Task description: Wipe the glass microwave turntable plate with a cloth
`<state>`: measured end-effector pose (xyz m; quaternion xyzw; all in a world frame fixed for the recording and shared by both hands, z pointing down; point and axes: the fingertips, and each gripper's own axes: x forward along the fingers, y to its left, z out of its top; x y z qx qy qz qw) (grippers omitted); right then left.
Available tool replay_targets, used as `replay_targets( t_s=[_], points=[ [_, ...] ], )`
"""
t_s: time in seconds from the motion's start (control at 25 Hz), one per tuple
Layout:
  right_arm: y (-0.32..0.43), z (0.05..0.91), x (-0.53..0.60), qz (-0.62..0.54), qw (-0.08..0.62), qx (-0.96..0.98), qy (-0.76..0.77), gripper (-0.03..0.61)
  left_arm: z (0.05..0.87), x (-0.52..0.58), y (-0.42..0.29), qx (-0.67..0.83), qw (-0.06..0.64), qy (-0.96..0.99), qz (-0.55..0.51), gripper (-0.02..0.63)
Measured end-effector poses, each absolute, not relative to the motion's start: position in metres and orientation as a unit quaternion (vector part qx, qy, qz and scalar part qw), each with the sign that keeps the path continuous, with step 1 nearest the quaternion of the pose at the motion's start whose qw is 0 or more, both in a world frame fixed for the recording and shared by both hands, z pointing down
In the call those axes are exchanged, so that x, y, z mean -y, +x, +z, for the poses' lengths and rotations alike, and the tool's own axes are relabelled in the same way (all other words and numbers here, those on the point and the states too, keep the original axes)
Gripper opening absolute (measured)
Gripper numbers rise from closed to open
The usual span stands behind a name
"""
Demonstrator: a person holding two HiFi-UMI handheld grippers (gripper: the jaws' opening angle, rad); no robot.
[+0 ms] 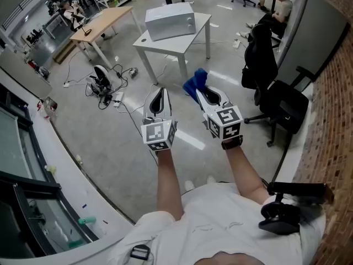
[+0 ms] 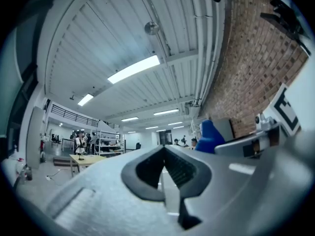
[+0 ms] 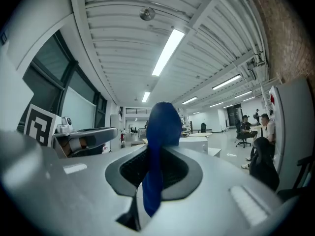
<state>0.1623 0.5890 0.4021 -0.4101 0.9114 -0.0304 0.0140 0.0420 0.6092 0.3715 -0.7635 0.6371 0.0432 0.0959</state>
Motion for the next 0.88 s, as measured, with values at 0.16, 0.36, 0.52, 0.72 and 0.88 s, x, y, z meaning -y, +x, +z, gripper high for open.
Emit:
replay_targets(
  t_s=[0.16, 0.36, 0.52, 0.72, 0.88],
  points=[
    [0.171, 0.402, -0.580, -0.034, 0.018, -0.907, -0.419, 0.055, 0.370, -0.604, 0.049, -0.620, 0.075, -0.778, 0.060, 0.002],
    [0.187, 0.400, -0.571, -0.043, 0.023, -0.902, -0.430, 0.055, 0.362, -0.599, 0.060, -0.613, 0.076, -0.783, 0.078, 0.002],
    [0.194, 0.400, -0.562, -0.064, 0.023, -0.903, -0.425, 0.055, 0.365, -0.589, 0.072, -0.616, 0.077, -0.782, 0.061, 0.002],
    [0.199, 0.399, -0.558, -0.062, 0.029, -0.907, -0.415, 0.056, 0.372, -0.584, 0.083, -0.628, 0.102, -0.771, 0.034, 0.002],
    [0.194, 0.415, -0.548, -0.071, 0.020, -0.909, -0.411, 0.055, 0.379, -0.573, 0.075, -0.636, 0.094, -0.765, 0.032, 0.002]
  ],
)
